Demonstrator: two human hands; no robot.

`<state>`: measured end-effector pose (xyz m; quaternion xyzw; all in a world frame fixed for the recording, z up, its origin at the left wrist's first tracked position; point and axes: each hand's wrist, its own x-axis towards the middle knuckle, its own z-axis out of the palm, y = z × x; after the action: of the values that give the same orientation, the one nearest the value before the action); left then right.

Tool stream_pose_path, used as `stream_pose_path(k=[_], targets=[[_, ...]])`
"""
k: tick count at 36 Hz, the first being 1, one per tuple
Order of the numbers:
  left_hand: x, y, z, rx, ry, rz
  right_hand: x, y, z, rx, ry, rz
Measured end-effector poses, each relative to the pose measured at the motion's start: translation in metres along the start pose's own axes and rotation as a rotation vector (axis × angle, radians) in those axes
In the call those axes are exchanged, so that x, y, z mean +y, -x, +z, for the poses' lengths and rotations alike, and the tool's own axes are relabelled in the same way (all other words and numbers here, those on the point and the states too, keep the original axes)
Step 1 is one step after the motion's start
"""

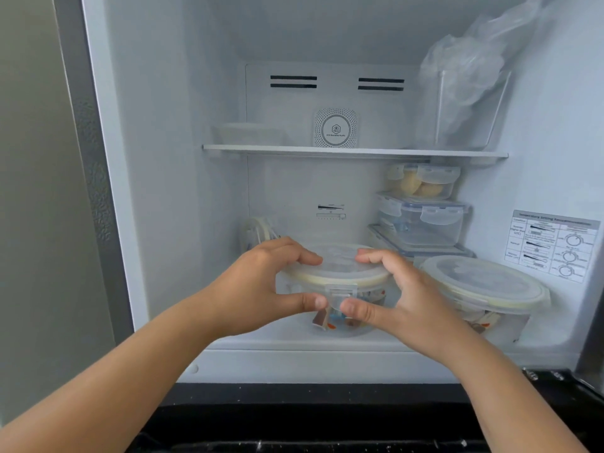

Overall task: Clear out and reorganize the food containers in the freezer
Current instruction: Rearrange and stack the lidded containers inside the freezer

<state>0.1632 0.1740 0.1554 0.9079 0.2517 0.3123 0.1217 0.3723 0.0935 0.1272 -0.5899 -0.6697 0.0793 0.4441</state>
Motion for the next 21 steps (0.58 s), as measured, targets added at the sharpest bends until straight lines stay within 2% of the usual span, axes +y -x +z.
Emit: stream_pose_path(k=[10, 21], targets=[[-0.002, 0.002, 0.012, 0.141, -0.035, 0.021, 0.009, 0.001, 0.009, 0.05, -0.008, -0.045], [-0.001, 0.002, 0.017, 0.192, -0.116, 0.014, 0.011, -0.002, 0.014, 0.081, 0.067, -0.084]])
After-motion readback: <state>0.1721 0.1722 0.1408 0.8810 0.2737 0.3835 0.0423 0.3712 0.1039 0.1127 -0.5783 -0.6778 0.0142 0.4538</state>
